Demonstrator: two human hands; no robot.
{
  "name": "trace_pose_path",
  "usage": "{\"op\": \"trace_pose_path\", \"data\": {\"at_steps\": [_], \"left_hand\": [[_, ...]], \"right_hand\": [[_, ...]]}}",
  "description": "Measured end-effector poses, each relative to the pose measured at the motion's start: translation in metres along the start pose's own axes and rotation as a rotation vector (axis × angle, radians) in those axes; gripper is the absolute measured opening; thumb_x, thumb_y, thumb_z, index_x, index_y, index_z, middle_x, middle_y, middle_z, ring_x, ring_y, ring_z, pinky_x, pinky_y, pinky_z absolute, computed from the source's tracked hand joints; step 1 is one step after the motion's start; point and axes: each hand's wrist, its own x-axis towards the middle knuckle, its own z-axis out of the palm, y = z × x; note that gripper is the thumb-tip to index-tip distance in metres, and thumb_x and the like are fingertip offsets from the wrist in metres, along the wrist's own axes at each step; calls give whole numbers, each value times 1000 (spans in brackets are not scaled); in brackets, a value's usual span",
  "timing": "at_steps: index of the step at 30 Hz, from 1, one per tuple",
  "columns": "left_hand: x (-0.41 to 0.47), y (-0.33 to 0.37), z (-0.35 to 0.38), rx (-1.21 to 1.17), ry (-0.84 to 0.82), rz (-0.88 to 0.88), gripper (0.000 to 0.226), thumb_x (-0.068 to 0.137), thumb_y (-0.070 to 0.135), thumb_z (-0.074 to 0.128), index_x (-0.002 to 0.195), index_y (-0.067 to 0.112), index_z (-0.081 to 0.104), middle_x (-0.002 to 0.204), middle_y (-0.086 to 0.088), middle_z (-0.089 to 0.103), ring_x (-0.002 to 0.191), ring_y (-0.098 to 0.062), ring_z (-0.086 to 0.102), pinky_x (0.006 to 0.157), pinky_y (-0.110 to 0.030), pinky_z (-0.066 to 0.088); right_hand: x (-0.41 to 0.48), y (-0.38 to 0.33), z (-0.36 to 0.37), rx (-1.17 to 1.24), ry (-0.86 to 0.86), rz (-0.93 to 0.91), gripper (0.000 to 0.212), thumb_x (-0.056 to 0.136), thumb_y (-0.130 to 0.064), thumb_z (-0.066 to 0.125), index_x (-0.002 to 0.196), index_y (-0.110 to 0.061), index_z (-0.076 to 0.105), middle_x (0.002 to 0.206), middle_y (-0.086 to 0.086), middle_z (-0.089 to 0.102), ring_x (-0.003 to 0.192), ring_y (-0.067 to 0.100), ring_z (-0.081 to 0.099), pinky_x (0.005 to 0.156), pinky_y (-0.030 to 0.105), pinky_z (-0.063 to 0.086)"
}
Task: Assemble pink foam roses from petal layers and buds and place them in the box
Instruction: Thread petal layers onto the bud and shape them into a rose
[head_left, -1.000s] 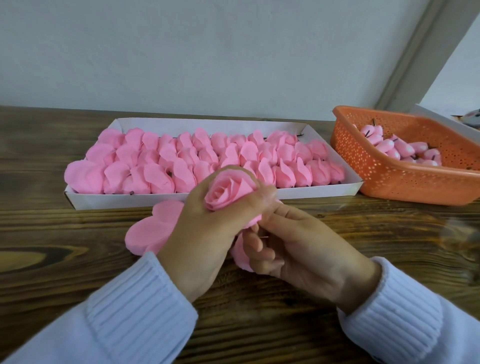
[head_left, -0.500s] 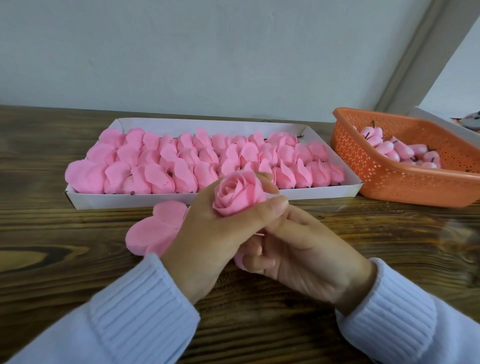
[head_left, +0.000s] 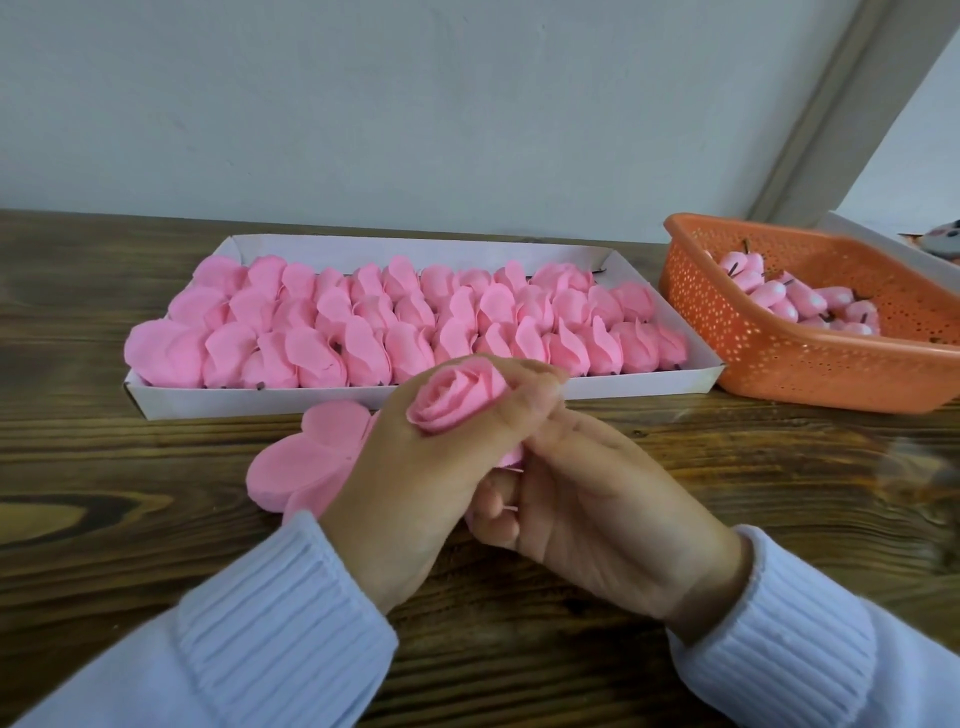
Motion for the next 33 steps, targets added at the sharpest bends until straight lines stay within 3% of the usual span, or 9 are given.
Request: {"op": "trace_pose_path", "data": {"at_steps": [3,5,8,13,19,22,26,30,33], "left_hand": [[3,0,-3,-52,22,26,23,59,43,72,68,21,68,75,-4,69,39,-18,50,40,-19,39],[3,-1,-3,-71,18,38,19,59,39,73,66,22,68,73,-7,66,33,-8,43,38,-18,38],[1,-2,-1,-62,-12,35,15,60,39,72,66,25,70,95,-8,72,37,-12,48,40,-20,40],[3,0,-7,-85,-24,21,30,61,37,73,68,9,65,94,2,72,39,-9,49,35,-15,36],[-1,6,-5,-65,-145,36,10,66,33,70,65,24,70,89,6,74,39,-18,56,36,-18,41],[0,7,-6,-77,-89,34,15,62,33,72,57,21,64,99,0,73,54,-21,62,36,-16,38],[-1,6,-4,-49,-119,34,9,62,34,72,63,26,69,102,4,72,33,-7,47,36,-17,40],[1,5,-5,-44,-85,51,14,65,38,69,60,25,68,101,3,73,49,-25,54,36,-16,38],[2,6,-5,-95,-88,30,17,62,35,73,57,21,64,97,2,73,41,-11,54,35,-15,39]], "right_hand": [[1,2,0,43,-37,-44,20,87,-14,50,99,-17,66,71,1,59,63,9,54,58,20,46],[3,4,0,20,-17,-60,21,87,-17,51,87,-18,71,68,2,58,59,9,50,56,21,44],[5,5,-1,-52,20,-61,28,84,-31,53,80,-5,62,64,5,58,56,11,50,56,22,43],[1,5,-1,-48,-36,-101,32,89,-11,48,121,-14,52,76,4,60,68,11,59,62,22,49],[1,3,-1,-109,-77,-73,43,84,-31,51,103,8,53,74,8,61,66,14,57,60,23,45],[-1,3,0,-79,-104,-96,32,84,-21,53,110,-3,51,79,10,59,73,14,60,65,23,48],[1,4,-2,-118,-45,-72,37,87,-30,50,99,5,50,67,2,58,62,11,52,59,21,43],[0,6,0,-85,-52,-106,26,88,-22,50,105,-3,52,73,2,60,65,11,55,60,21,44],[0,7,0,-79,-54,-122,15,88,-16,50,97,-5,54,70,0,59,63,10,51,59,21,42]]}}
